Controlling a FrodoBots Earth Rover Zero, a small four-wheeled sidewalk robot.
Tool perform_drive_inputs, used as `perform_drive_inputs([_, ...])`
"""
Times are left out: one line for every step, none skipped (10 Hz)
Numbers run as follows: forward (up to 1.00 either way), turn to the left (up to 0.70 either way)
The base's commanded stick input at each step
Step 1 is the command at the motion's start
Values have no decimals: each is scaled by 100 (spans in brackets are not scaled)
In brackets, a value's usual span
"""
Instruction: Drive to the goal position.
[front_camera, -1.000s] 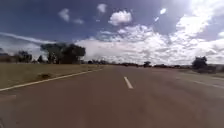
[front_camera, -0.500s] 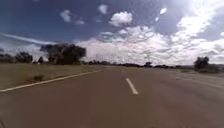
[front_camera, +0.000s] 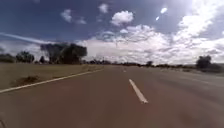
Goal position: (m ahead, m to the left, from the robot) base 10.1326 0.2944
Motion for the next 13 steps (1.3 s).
perform_drive_inputs([100,0])
perform_drive_inputs([100,-6])
perform_drive_inputs([100,-10])
perform_drive_inputs([100,-14])
perform_drive_inputs([100,0])
perform_drive_inputs([100,0])
perform_drive_inputs([100,0])
perform_drive_inputs([100,0])
perform_drive_inputs([100,0])
perform_drive_inputs([100,0])
perform_drive_inputs([100,0])
perform_drive_inputs([100,0])
perform_drive_inputs([100,0])
